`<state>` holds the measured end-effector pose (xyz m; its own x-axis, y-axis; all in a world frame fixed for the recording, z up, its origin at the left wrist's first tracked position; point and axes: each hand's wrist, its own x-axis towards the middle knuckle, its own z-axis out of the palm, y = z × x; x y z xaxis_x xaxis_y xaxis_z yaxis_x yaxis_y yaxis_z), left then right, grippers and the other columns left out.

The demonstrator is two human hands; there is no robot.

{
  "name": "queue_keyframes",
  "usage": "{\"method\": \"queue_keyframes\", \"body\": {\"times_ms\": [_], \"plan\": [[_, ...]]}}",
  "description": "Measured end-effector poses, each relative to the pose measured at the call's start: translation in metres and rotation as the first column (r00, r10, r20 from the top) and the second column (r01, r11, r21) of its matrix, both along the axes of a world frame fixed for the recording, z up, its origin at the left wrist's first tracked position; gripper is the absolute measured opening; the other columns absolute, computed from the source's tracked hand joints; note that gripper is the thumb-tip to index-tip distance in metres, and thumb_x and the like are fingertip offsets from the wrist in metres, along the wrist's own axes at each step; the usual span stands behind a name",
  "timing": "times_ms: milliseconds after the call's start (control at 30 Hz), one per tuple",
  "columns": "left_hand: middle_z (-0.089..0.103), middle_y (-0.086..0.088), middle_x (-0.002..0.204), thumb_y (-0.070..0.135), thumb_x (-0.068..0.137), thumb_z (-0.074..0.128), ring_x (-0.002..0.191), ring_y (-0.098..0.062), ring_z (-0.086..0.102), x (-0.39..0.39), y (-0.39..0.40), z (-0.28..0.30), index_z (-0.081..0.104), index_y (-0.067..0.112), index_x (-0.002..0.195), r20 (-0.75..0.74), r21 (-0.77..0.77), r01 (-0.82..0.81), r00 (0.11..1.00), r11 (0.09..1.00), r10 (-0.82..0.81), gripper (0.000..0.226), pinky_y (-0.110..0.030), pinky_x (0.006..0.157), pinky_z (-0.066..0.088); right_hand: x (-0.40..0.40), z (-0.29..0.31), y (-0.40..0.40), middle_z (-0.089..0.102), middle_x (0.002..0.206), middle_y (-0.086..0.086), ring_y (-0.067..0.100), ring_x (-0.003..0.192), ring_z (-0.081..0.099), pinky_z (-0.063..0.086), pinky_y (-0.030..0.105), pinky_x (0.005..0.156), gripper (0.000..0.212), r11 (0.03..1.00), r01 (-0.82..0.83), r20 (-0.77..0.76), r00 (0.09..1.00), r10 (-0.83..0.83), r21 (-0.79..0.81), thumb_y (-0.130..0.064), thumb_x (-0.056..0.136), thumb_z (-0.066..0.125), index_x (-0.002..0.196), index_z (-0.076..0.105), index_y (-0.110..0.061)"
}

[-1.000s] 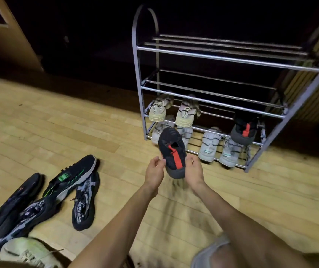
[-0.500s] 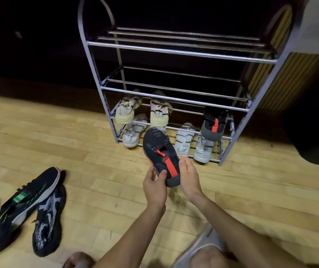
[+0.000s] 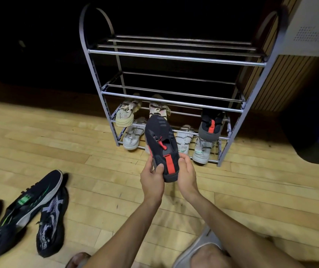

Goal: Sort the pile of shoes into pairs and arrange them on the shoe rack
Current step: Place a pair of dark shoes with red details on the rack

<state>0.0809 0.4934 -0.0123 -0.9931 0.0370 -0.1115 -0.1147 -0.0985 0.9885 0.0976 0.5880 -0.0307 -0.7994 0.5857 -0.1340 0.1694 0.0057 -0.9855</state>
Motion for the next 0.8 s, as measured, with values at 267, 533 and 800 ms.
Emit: {"method": "queue_keyframes", "body": {"times_ms": [267,533,800], "plan": [[0.068,-0.003,0.123,-0.003,0.095,0.049,0.114,-0.017,0.064,-0.026,0.019,0.019,0.053,0.007,0.138,-0.029,-0.017,0.123,0.992,0.992,-0.124,0.044,-0.036,0.099,0.051,-0.008,0.015,0.021,0.063,0.114,0.0,0.025,0.105,0.059,0.05,0.052,0.095,0.033,0.997,0.016,0.091,0.996,-0.023,0.072,-0.037,0.104,0.027,0.129,0.049,-0.033],[0.065,-0.006,0.125,0.0,0.099,0.042,0.114,-0.018,0.062,-0.072,0.041,0.017,0.052,0.007,0.139,-0.011,-0.133,0.18,0.983,0.975,-0.183,0.042,-0.032,0.1,0.05,-0.04,0.013,0.048,0.062,0.111,-0.003,0.016,0.093,0.057,0.045,0.036,0.079,0.032,0.985,-0.038,0.129,0.991,0.016,0.167,-0.037,0.104,0.03,0.129,0.049,-0.029],[0.066,0.001,0.121,0.002,0.097,0.041,0.114,-0.017,0.06,-0.122,0.077,0.01,0.056,0.015,0.135,-0.073,-0.265,0.197,0.972,0.944,-0.223,0.044,-0.037,0.102,0.048,-0.087,0.01,0.084,0.061,0.092,-0.007,0.014,0.081,0.057,0.04,0.03,0.066,0.036,0.968,-0.023,0.144,0.989,-0.014,0.249,-0.035,0.103,0.033,0.132,0.052,-0.022]]}}
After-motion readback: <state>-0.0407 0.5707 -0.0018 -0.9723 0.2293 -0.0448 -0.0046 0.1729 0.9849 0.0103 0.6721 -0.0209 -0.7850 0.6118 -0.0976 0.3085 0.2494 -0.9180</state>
